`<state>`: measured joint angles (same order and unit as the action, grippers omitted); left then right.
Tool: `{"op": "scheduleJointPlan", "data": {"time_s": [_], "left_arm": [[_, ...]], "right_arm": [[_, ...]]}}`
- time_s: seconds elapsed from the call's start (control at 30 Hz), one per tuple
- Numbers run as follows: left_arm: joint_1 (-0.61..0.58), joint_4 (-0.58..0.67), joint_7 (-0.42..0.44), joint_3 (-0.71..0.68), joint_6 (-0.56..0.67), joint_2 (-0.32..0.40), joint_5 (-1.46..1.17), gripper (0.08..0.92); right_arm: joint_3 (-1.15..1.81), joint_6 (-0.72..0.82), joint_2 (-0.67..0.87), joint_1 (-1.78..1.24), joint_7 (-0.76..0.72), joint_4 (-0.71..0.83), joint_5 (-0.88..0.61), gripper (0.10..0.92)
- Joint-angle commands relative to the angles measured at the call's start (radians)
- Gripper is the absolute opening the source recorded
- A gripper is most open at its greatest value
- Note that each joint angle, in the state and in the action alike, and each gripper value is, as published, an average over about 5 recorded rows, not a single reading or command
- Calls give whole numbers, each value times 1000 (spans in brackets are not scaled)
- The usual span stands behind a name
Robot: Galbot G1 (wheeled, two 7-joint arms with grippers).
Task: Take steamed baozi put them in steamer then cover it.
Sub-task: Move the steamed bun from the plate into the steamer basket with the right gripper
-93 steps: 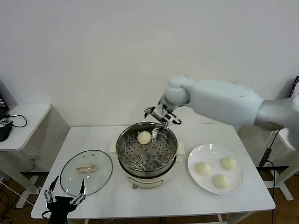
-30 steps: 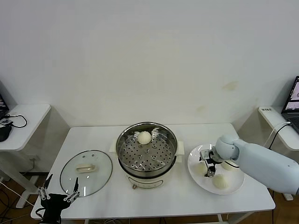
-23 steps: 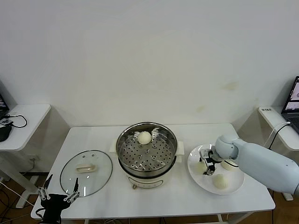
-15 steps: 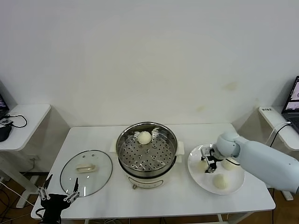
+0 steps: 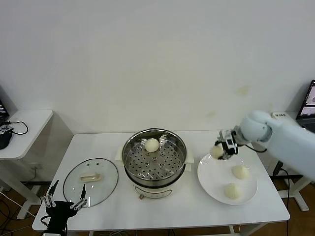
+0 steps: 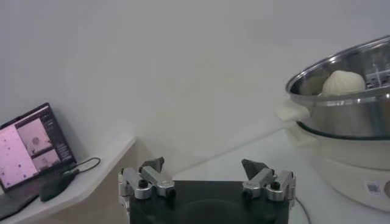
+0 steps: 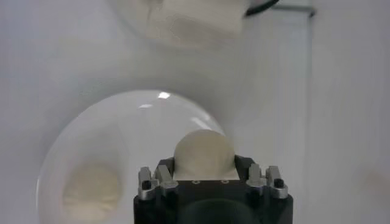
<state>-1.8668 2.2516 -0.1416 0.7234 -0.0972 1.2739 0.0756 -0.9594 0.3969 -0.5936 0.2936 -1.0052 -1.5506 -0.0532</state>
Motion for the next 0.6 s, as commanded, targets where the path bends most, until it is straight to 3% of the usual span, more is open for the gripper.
{"op": "scheduleJointPlan", "data": {"time_s": [0.03,0.3,0.6], "left_arm": [[10,4,1,-8,-1,-8,-2,823],[26,-10,2,-1,-3,-20,-11,823],[25,-13,2,34,-3,-27,-23,823]], "right_arm": [[-178,68,-60,397,19,-96,-214,627],[-217,178,-290,410,115,-96,-398,629],[-218,245,-570,294,199,49,-486,636]]}}
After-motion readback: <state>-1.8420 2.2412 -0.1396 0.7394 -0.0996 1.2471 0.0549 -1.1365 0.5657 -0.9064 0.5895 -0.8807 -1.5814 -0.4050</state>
